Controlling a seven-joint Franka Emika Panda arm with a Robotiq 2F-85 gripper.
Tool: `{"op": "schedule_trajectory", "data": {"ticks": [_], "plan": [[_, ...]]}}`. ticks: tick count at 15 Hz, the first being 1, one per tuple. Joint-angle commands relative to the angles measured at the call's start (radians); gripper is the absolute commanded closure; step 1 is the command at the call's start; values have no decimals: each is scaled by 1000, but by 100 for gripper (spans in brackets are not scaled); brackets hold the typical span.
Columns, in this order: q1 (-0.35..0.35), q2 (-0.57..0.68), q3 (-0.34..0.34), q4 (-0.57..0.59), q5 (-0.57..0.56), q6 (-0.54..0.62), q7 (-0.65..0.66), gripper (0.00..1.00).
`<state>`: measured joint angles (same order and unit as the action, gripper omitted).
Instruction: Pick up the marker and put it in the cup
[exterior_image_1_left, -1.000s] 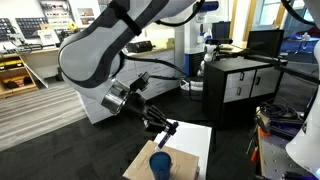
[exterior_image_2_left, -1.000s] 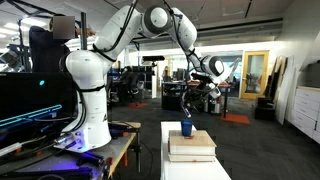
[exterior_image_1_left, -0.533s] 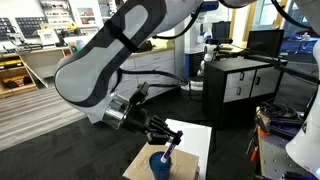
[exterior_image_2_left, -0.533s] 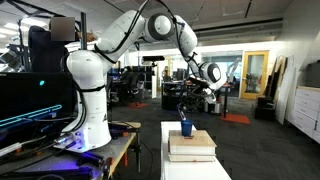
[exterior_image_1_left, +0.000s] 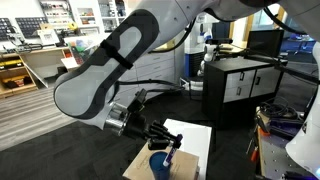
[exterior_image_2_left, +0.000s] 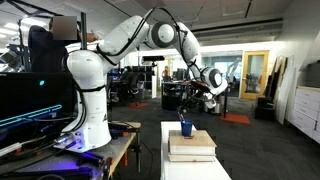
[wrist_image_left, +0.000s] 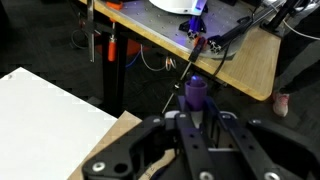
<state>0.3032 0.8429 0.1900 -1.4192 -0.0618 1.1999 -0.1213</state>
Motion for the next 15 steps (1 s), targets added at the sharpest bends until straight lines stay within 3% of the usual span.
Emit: {"op": "schedule_trajectory", "data": {"ticks": [1,15], "plan": [[8,37,3,71,-30,-53,-17,95],[30,131,3,224,-104,-86,-104,95]]}}
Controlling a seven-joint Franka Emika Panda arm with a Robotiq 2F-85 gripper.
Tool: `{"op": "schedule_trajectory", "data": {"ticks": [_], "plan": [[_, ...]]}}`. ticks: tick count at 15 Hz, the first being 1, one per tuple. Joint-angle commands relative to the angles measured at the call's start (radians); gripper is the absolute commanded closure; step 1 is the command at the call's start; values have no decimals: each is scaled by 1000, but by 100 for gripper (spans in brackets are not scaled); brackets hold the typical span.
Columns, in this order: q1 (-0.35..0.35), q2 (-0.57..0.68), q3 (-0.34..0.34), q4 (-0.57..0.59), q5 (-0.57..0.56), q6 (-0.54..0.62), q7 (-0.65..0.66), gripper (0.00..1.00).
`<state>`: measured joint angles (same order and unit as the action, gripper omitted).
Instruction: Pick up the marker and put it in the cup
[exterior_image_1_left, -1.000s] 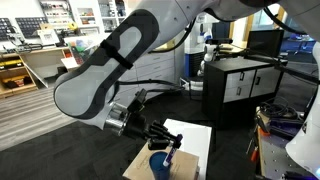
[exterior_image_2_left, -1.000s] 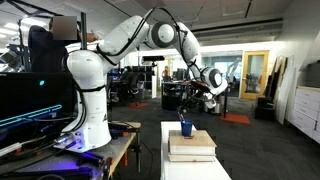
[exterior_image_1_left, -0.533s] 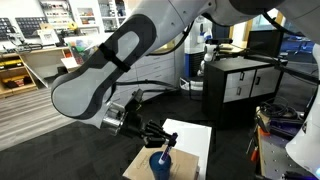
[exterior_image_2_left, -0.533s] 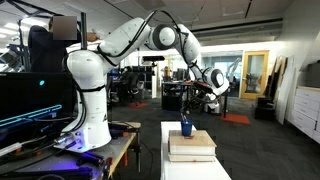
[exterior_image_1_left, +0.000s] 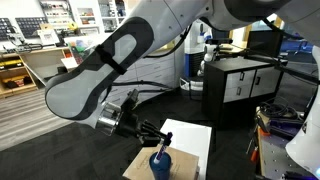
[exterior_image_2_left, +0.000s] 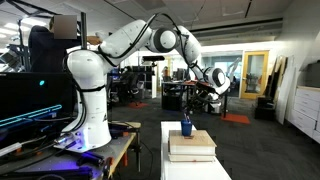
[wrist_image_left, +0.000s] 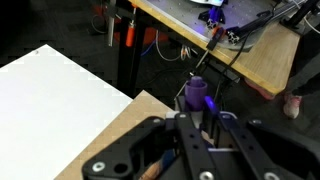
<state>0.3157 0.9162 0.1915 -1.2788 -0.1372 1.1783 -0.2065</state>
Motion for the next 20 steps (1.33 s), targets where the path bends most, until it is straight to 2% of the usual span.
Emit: {"op": "schedule_trajectory", "data": {"ticks": [1,8,9,11,18,20], "plan": [[21,73,2,99,-34,-74,-26,95],[44,156,3,190,-68,-116,-67,93],[47,165,4,202,-74,-123,-77,56],[53,175,3,223,-82,-134,-83,49],[55,163,-3,266,-87,-172,-77,3],[53,144,-9,265,-86,-183,-70,0]]}}
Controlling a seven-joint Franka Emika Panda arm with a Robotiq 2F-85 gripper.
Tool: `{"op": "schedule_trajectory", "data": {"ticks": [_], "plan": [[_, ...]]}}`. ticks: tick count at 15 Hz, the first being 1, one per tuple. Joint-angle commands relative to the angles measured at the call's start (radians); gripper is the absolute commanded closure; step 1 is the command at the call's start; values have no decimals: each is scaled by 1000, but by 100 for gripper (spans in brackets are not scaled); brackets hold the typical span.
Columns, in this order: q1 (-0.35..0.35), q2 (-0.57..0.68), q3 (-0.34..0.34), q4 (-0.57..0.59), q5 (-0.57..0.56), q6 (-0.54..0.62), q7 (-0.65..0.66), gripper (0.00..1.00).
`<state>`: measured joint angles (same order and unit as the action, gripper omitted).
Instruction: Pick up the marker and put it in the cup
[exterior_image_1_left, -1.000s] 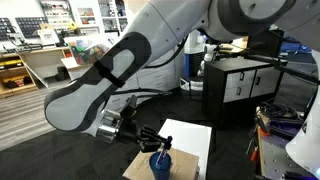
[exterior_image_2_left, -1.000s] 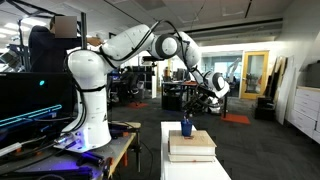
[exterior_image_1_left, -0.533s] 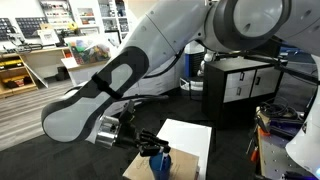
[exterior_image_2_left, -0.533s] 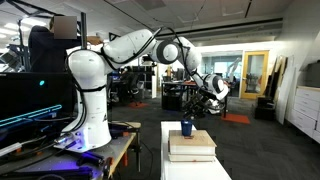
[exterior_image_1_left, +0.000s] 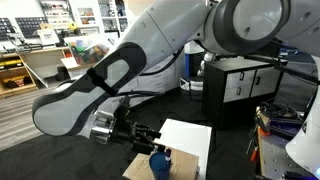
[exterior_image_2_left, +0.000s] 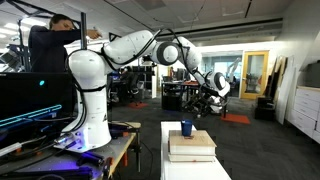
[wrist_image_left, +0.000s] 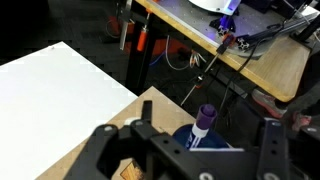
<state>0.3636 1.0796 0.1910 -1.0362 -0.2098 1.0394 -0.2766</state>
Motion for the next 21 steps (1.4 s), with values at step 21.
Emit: {"op": "schedule_trajectory", "data": {"ticks": [21], "plan": [[-116,-556,-27,-602,14,716,223,0]]}}
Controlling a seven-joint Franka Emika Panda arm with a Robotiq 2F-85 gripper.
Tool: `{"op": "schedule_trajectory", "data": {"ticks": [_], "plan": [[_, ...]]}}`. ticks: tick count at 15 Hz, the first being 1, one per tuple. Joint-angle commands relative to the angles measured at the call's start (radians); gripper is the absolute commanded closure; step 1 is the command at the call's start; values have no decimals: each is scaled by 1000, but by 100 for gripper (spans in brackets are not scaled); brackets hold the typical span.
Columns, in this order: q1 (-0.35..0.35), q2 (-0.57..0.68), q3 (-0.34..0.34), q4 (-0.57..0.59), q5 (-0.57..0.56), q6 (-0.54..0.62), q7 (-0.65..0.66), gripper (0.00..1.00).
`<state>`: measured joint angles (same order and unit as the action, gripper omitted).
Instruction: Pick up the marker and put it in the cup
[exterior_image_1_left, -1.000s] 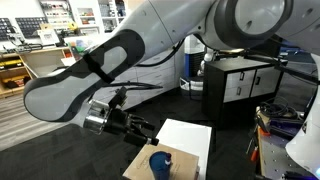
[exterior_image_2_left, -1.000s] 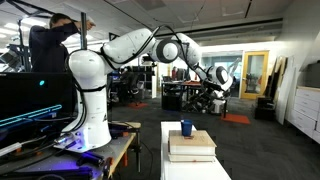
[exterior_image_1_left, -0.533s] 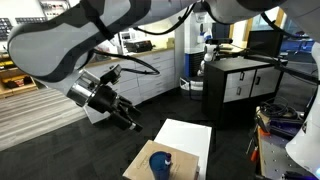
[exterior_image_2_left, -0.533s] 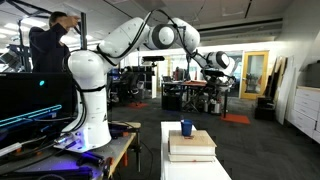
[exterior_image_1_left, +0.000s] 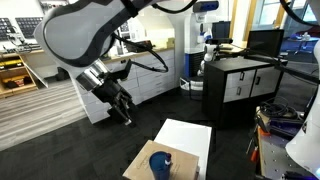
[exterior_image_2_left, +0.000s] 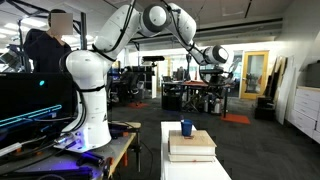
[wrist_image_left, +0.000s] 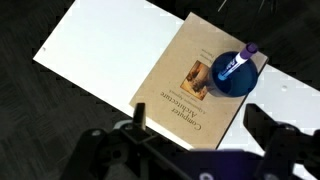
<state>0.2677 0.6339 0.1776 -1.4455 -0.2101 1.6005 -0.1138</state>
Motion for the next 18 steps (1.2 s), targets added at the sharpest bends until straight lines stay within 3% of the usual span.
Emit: {"op": "schedule_trajectory", "data": {"ticks": [1,9,17,18], "plan": [[-26,-124,-20,-236,15,213,83,0],[-68,-231,-64,-622,67,696,255,0],[-45,-389,-141,-1046,49,1143,432,0],[-53,-279,-124,-901,63,1069,372,0]]}}
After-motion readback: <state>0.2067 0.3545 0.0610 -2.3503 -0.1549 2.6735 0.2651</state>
